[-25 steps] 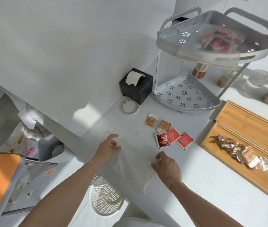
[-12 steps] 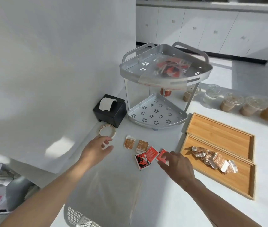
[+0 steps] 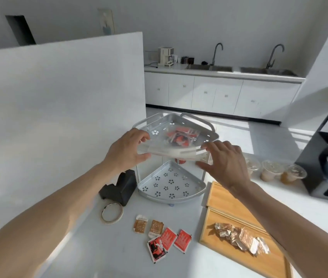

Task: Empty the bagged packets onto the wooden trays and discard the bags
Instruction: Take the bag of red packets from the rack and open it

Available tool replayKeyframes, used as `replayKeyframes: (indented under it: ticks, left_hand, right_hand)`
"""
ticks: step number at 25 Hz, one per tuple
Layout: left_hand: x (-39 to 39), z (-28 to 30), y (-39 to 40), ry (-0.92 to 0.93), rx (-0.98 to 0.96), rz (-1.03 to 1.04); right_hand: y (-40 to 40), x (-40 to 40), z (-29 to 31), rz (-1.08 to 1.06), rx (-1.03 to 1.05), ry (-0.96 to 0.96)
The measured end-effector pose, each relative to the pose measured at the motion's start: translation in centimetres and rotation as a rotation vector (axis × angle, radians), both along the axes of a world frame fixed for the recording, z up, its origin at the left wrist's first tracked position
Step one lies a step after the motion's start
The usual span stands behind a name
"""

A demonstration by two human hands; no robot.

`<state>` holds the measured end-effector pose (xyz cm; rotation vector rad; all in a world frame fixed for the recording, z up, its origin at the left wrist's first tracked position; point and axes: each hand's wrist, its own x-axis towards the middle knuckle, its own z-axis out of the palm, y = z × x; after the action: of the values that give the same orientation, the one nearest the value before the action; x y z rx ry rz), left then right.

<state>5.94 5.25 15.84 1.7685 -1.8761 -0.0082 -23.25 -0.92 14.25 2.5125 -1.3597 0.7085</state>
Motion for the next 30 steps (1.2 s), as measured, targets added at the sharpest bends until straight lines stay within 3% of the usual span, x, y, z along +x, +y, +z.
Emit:
replayKeyframes:
  ticks: [5, 8, 12, 18, 24, 30]
  left_hand:
    - [-0.1, 0.6, -1.2, -0.192, 0.195, -0.050]
    - [-0.3, -0.2, -1.3, -0.216, 0.115, -0.050]
    - [-0.9, -0.1, -1.3, -0.085, -0.021, -0.035]
    - [-3.2, 3.2, -2.1, 0.211, -0.096, -0.018]
    - [-7.1, 6.9, -2.1, 0.360, -0.278, -0.033]
    - [-11.7, 10.1, -1.0, 0.494, -0.368, -0.152]
  right_hand:
    - [-0.3, 2.6, 0.4, 0.059, 0.058, 0.159]
    - [-0.6, 3.0, -0.3, 0.063, -0.005, 0.102]
    - [-1.0, 2.7, 0.2, 0.071, -0.046, -0.072]
    - [-1.5, 1.8, 4.2, 0.009, 0.073, -0.377]
    - [-1.8, -0.4, 8.4, -0.015, 0.223, -0.691]
    - [0.5, -5.3, 11.1, 0.039, 0.245, -0.843]
